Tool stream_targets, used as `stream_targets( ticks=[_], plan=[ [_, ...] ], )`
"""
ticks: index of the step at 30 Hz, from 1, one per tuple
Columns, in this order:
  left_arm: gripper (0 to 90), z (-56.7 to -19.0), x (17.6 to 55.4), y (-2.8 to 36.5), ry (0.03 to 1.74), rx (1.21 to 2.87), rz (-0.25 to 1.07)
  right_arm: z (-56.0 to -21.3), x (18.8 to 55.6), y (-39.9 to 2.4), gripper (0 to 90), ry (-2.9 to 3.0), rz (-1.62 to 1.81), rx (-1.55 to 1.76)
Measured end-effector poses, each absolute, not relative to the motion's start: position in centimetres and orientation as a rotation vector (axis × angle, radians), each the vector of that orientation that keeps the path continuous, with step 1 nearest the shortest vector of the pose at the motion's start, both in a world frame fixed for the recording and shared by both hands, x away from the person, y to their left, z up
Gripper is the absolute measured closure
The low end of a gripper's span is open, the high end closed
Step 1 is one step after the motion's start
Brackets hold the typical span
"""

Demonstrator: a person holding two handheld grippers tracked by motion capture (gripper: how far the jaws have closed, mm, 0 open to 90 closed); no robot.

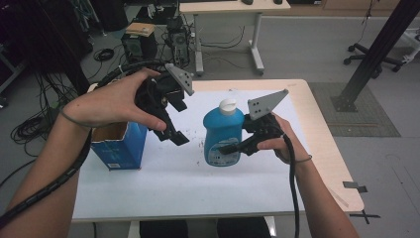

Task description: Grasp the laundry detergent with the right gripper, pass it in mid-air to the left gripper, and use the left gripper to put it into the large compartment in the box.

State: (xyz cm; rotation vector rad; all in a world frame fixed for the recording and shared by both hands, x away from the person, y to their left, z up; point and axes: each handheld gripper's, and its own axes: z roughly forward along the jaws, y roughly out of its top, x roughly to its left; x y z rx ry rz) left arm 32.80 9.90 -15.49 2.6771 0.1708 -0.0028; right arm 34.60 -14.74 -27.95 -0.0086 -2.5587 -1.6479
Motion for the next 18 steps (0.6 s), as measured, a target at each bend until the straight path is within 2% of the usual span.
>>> stream_targets(
  ticks=[18],
  plan=[
    [3.9, -15.4, 32.6, 7.4, 0.13, 2.697, -0.03, -27.5, 34.1, -12.1, 43.4, -2.542, -1.611, 0.081]
  ],
)
